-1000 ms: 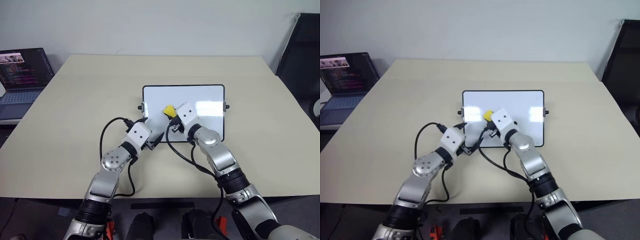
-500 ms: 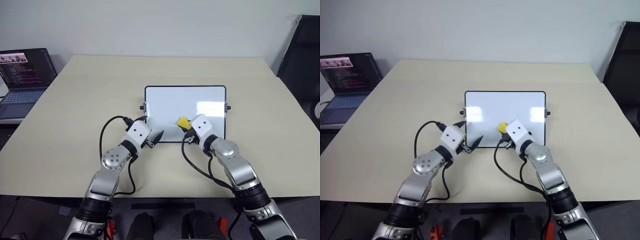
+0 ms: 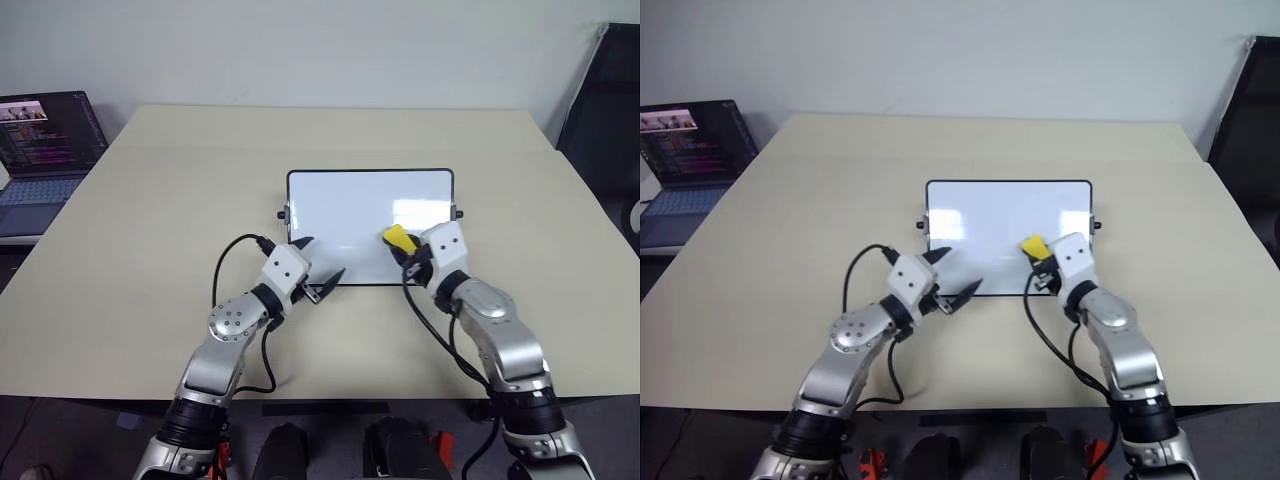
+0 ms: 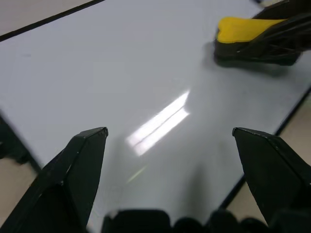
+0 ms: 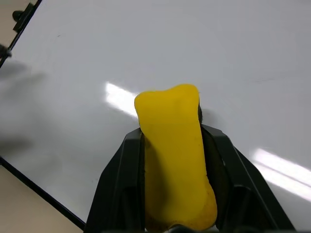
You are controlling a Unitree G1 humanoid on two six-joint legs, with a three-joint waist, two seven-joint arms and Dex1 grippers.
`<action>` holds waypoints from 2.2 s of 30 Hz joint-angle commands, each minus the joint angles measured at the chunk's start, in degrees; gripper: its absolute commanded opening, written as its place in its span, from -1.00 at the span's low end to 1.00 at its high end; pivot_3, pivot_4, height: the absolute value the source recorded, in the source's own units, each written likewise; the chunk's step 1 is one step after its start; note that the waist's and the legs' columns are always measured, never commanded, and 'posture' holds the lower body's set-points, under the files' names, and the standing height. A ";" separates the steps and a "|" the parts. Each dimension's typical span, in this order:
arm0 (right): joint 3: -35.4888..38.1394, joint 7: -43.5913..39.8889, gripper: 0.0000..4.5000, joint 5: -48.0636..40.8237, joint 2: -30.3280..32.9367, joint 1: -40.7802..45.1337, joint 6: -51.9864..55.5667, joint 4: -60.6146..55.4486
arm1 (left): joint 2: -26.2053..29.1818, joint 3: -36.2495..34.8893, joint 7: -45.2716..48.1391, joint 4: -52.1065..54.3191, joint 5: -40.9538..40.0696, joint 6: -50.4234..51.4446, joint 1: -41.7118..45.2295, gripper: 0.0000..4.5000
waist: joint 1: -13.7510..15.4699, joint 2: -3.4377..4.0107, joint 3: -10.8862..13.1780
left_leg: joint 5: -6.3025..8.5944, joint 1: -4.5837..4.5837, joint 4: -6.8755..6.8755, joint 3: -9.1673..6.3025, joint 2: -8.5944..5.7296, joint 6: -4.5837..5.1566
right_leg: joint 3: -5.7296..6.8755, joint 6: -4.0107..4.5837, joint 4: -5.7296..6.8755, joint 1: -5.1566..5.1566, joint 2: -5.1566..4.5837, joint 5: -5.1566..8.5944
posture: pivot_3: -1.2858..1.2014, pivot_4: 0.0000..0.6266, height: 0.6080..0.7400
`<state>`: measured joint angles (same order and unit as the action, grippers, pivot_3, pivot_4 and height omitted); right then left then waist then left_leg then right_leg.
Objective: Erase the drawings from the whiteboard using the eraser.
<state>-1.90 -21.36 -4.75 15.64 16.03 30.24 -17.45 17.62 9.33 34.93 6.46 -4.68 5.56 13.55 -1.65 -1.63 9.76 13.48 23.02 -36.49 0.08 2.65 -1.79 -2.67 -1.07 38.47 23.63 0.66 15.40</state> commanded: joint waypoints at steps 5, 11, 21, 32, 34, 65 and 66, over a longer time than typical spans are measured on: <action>11.44 5.32 -0.44 -1.77 3.72 -2.56 13.13 -11.00 | -0.36 2.51 13.23 -0.72 -9.69 -0.23 6.78 1.00 | -0.03 -0.06 0.05 | 0.00 -0.06 0.02 -0.04 0.00 0.00 | 0.02 0.02 0.04 -0.02 0.04 0.02 | 0.03 -0.52 1.00; 18.61 8.08 -0.44 -2.55 5.05 -3.47 20.82 -10.08 | 0.85 5.69 24.13 -6.75 -11.07 -2.20 10.54 1.00 | -0.29 -0.05 0.06 | -0.01 -0.08 0.02 0.01 -0.01 0.00 | -0.02 0.05 0.03 -0.01 0.08 0.03 | 0.03 -0.52 1.00; 23.58 9.19 -0.44 -5.09 4.88 -5.23 26.72 -6.89 | 1.01 7.78 32.47 -16.52 -8.22 -8.19 16.22 1.00 | -0.29 -0.06 0.07 | 0.00 -0.08 0.06 -0.01 -0.01 0.01 | -0.02 0.08 0.01 -0.01 0.10 0.05 | 0.03 -0.52 1.00; 23.74 9.84 -0.44 -6.35 5.04 -5.04 26.24 -3.72 | 0.91 7.45 32.02 -17.60 -7.27 -9.13 16.56 1.00 | -0.26 -0.06 0.07 | -0.01 -0.07 0.06 -0.02 -0.01 0.01 | -0.02 0.07 0.03 -0.01 0.11 0.05 | 0.03 -0.52 1.00; 23.58 9.93 -0.44 -6.44 4.97 -5.01 26.10 -3.22 | 0.99 7.37 31.90 -17.52 -7.24 -9.04 16.53 1.00 | -0.26 -0.06 0.07 | -0.01 -0.07 0.06 -0.02 -0.01 0.02 | -0.02 0.07 0.03 -0.01 0.11 0.05 | 0.03 -0.52 1.00; 23.99 12.81 0.28 -6.83 4.80 -4.24 25.55 -3.66 | 2.23 6.57 29.92 -13.44 -7.63 -5.32 14.99 1.00 | -0.23 -0.05 0.07 | -0.01 -0.08 0.06 -0.03 0.00 0.02 | -0.02 0.07 0.06 -0.01 0.12 0.05 | 0.03 -0.52 1.00; 23.79 12.80 0.44 -6.77 4.84 -4.29 25.37 -3.50 | 2.19 6.60 29.82 -13.45 -7.54 -5.26 15.04 1.00 | -0.22 -0.05 0.07 | -0.01 -0.08 0.06 -0.03 0.00 0.02 | -0.01 0.07 0.07 -0.01 0.12 0.05 | 0.03 -0.52 1.00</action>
<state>20.91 -8.69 -10.81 20.23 11.44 55.67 -18.98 19.90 17.04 65.29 -9.45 -11.31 0.20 28.47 -1.87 -1.68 9.83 13.47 22.94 -36.43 0.05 2.65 -1.78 -2.68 -1.00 38.55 23.62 0.78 15.45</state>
